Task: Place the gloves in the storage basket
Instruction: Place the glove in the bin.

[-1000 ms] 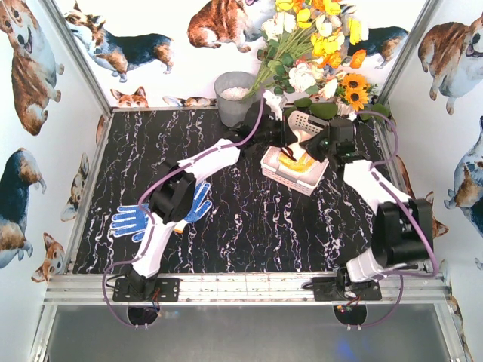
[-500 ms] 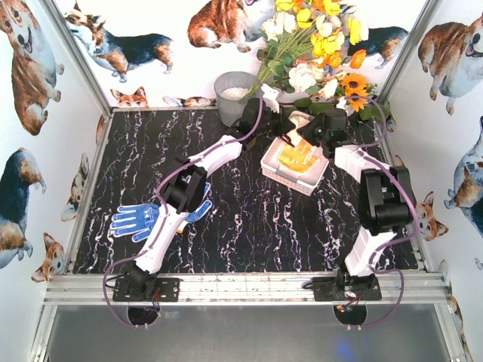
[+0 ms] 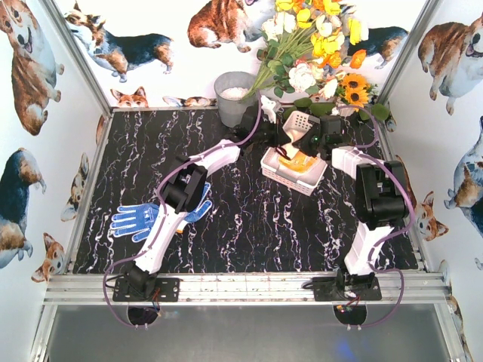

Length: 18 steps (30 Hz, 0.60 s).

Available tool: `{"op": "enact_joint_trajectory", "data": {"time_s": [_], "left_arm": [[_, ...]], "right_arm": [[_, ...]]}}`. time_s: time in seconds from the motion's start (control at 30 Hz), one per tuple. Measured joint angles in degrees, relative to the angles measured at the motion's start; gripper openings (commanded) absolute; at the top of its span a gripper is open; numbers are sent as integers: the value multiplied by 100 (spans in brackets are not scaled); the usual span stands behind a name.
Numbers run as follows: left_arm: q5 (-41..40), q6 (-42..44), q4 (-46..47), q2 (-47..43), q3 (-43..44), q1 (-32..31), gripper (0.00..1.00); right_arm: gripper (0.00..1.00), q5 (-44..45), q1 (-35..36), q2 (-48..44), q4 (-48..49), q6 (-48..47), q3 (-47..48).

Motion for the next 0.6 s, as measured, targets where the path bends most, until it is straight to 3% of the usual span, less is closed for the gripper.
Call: {"op": "enact_joint_trajectory", "data": {"time_s": [0.43, 0.6], "left_arm": [[181, -328, -675, -439, -505, -68, 0], [181, -345, -890, -533, -557, -122, 5]], "right_arm": [[0, -404, 2, -142, -1067, -20, 11], [0, -400, 11, -280, -1377, -136, 9]]}}
